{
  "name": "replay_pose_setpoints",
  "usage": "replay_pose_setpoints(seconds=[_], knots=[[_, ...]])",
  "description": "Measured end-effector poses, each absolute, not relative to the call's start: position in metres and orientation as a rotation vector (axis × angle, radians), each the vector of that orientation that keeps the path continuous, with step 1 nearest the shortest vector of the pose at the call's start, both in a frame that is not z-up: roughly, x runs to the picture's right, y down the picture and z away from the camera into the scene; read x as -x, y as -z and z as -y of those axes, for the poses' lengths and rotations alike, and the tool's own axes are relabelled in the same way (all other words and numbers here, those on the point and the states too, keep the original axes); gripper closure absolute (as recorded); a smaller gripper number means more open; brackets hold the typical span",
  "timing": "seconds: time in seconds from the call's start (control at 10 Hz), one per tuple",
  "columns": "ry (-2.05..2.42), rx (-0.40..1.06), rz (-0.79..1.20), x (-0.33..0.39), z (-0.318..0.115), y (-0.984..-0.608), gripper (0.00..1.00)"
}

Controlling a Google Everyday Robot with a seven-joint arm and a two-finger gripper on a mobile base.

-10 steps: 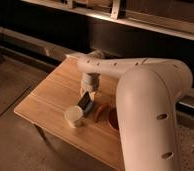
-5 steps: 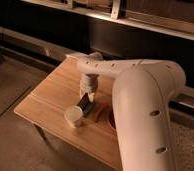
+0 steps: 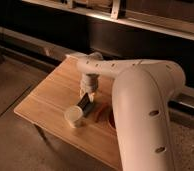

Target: Place the eraser on the white sponge

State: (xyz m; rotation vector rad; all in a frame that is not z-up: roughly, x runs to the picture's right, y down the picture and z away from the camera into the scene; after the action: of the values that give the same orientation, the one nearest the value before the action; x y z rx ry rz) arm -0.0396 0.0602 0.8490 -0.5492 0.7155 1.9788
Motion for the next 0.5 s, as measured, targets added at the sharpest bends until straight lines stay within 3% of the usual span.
replay_pose_setpoints(seconds=[0.3,0.4,0.5], knots=[[-1.983,0.549,-0.717,0.0401,-0.0608,-0.8497,0.71],[-1.983,0.549,-0.717,0.0404,-0.0611,-0.8500,0.68],[-1.982,0.549,-0.717,0.0409,-0.0613,-0.8501,0.57]])
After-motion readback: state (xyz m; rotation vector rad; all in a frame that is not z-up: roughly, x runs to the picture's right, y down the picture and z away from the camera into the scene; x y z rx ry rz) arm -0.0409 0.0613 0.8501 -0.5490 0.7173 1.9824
